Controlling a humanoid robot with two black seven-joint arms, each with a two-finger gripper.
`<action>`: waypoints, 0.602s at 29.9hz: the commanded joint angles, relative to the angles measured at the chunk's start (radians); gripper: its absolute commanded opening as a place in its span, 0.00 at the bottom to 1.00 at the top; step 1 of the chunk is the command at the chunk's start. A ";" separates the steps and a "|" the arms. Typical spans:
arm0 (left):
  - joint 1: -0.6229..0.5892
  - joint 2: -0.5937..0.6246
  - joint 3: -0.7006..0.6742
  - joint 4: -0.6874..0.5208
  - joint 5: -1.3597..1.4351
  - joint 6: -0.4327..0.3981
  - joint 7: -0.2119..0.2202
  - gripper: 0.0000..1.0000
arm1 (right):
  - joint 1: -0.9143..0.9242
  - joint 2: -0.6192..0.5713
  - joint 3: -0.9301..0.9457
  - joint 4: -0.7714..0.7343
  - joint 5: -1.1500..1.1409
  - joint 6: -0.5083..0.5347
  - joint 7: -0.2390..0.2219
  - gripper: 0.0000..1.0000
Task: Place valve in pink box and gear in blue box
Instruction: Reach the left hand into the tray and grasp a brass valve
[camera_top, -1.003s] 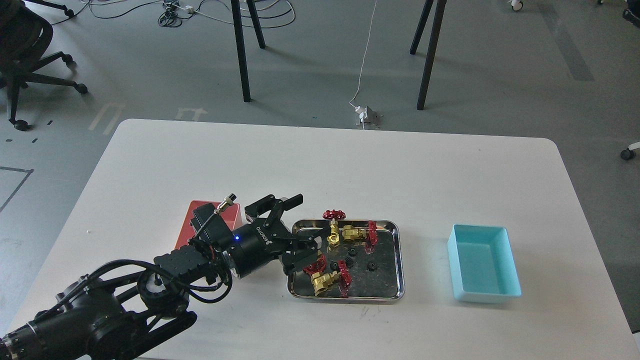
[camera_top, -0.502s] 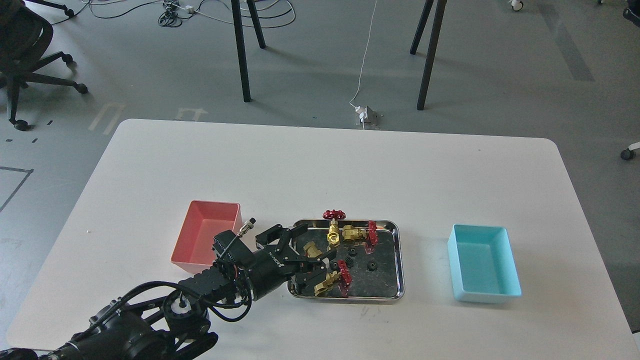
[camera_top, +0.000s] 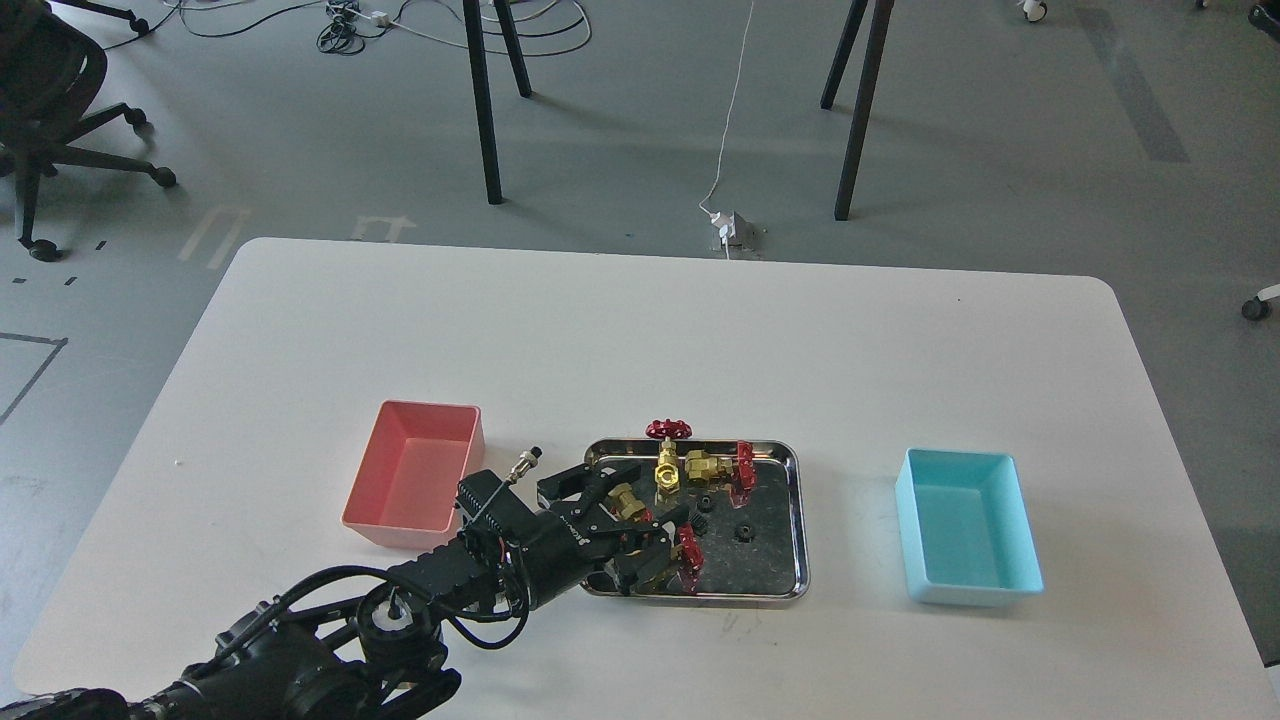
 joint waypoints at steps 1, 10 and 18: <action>-0.003 0.009 0.000 0.001 0.000 -0.003 -0.003 0.46 | 0.000 0.001 0.000 -0.001 -0.002 0.000 0.002 0.98; 0.009 0.015 0.001 0.001 0.000 -0.007 -0.017 0.26 | 0.000 0.012 0.000 -0.015 -0.002 0.000 0.002 0.98; -0.009 0.043 -0.038 -0.046 0.000 -0.004 -0.015 0.17 | -0.006 0.012 -0.002 -0.035 -0.003 0.001 0.002 0.98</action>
